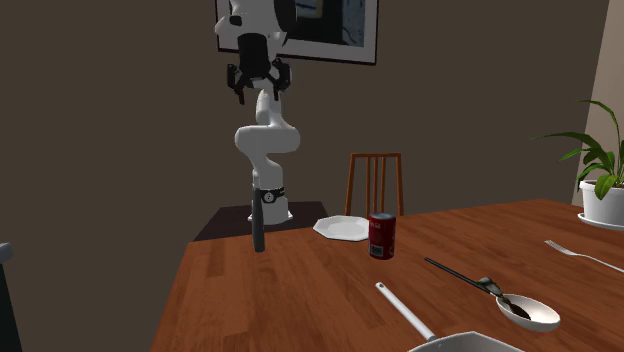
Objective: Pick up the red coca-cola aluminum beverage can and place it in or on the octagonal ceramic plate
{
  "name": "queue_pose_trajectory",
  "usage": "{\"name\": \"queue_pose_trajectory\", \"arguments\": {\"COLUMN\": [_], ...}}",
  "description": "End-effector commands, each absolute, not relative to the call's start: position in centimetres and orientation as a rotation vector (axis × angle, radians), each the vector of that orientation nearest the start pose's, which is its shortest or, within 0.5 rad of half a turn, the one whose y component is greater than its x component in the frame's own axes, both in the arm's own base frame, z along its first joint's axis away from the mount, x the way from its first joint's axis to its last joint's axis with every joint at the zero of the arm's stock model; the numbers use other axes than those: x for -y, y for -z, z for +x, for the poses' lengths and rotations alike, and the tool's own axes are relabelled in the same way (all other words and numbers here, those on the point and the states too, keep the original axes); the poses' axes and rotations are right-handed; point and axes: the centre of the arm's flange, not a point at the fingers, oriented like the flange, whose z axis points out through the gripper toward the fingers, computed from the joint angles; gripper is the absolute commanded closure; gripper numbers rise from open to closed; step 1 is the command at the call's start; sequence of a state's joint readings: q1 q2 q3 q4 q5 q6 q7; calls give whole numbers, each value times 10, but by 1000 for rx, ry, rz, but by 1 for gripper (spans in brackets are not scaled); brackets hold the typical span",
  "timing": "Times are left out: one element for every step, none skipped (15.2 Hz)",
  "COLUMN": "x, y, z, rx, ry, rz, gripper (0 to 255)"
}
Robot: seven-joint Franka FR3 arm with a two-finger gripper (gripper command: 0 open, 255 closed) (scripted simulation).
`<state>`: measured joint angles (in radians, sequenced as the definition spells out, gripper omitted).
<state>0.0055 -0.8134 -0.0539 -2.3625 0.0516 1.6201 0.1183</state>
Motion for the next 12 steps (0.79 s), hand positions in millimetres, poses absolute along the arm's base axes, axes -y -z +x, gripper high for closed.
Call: {"name": "queue_pose_trajectory", "arguments": {"x": [15,4,-6,-16,-26,-36,-47,-57,-67,-77,-87,-97], "y": [-600,-592,-583,-575,-566,-558,-549,-540,-532,-523,-514,-506], "z": [304,307,309,311,313,316,318,320,323,325,327,330], "rx": [-231,-241,-250,-259,-269,-278,-287,-297,-306,-315,-325,-334], "ry": [101,95,89,83,76,70,64,58,51,45,39,33], "rz": [-3037,-3039,-3041,-3043,-3045,-3046,-3048,-3050,-3051,-3053,-3054,-3056], "gripper": [0,0,0,0,0,0,0,0,0,0,0,0]}}
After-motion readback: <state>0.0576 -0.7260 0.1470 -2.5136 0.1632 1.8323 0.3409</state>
